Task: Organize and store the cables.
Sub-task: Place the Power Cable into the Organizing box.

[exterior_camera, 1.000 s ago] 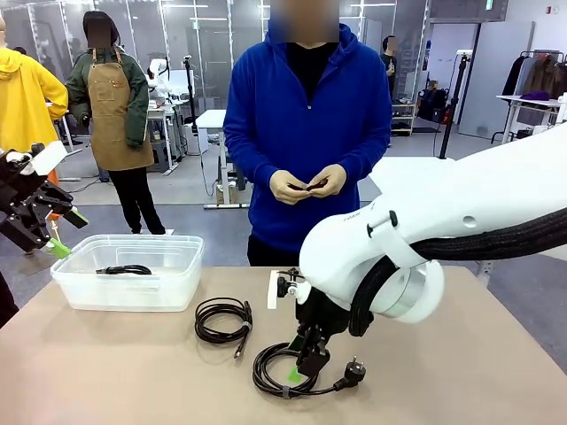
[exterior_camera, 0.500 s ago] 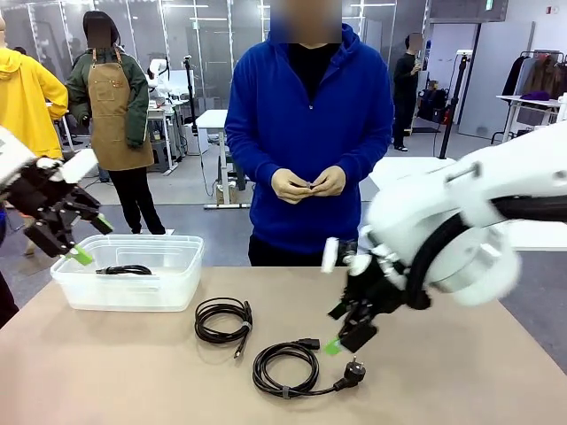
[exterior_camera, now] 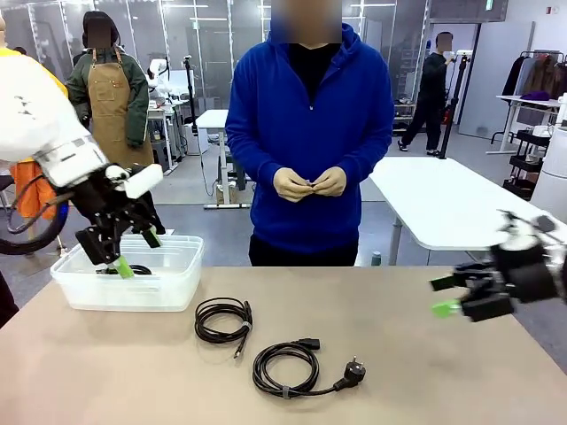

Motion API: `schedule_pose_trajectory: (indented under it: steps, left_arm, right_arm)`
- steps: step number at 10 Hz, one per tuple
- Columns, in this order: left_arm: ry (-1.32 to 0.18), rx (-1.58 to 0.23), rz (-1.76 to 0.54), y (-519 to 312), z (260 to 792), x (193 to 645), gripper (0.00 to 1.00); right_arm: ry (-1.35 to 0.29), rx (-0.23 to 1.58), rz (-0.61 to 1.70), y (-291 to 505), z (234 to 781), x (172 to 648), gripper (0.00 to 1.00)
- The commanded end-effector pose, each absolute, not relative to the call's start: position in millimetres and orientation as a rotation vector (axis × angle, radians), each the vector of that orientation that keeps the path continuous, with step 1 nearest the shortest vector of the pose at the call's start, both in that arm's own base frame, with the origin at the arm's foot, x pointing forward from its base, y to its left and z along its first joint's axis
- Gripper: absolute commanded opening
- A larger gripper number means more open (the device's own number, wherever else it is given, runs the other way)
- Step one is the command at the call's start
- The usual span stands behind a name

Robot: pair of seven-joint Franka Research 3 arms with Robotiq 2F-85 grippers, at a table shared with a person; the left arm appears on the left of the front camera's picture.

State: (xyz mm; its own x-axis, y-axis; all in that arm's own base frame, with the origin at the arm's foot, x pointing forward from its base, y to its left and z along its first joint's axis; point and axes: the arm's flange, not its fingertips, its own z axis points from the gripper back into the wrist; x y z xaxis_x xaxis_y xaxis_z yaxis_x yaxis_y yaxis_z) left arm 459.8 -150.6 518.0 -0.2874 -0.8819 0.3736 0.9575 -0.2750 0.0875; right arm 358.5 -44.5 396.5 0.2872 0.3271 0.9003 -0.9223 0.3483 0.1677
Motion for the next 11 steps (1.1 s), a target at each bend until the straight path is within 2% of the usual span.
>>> schedule_pose_trajectory:
  steps: [1, 4, 6, 7, 10, 11]
  left_arm:
    - [-0.205, -0.268, -1.89, -184.6, 510.5, 461.6, 1.0]
    - [-0.062, -0.223, -1.972, -242.0, 488.7, 455.6, 1.0]
    - [0.012, -0.207, -2.022, -274.6, 477.9, 446.7, 1.0]
    - [0.039, -0.211, -2.035, -284.0, 473.1, 444.1, 1.0]
    - [0.064, -0.251, -2.004, -296.7, 464.2, 452.2, 1.0]
    - [0.018, -0.234, -2.044, -291.7, 459.6, 439.4, 1.0]
  right_arm:
    - [-0.984, 0.96, 0.924, -90.4, 358.1, 328.0, 1.0]
    - [-1.049, 1.094, 0.903, -137.2, 325.5, 322.2, 1.0]
    - [-1.111, 1.114, 0.898, -160.1, 316.2, 315.9, 1.0]
    - [-1.175, 1.093, 0.99, -167.8, 314.9, 308.0, 1.0]
    - [-1.179, 1.003, 1.165, -173.3, 308.8, 302.6, 1.0]
    - [-1.168, 1.067, 1.03, -168.3, 316.7, 305.5, 1.0]
